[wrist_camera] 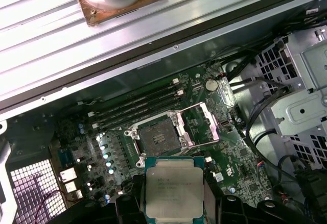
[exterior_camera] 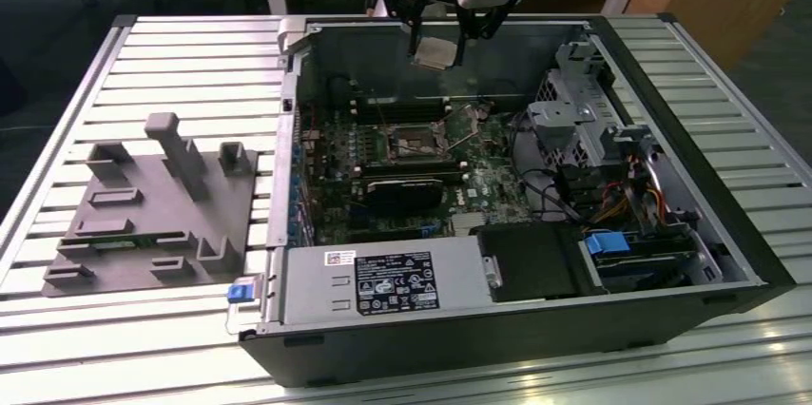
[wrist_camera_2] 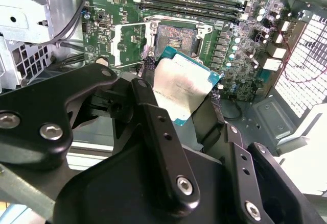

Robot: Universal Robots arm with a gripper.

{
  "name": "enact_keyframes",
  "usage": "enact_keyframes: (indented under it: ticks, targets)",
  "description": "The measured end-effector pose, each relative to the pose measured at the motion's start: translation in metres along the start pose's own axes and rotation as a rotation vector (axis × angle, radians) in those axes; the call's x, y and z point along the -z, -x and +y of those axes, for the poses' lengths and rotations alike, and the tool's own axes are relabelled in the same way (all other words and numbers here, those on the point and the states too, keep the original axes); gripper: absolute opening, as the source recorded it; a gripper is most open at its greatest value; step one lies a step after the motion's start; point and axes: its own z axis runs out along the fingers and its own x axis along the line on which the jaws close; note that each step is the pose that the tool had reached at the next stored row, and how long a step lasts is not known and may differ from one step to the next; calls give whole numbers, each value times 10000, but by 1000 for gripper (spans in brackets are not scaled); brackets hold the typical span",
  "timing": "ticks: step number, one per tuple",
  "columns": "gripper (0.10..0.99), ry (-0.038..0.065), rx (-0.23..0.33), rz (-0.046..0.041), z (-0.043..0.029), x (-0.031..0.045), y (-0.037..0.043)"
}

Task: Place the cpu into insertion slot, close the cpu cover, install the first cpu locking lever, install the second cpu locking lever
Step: 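Place the cpu into insertion slot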

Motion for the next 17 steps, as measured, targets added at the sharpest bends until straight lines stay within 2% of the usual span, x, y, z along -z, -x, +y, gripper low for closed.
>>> enact_keyframes:
  ticks: [17]
  targets:
    - [541,3,-114,-10,0,0,0]
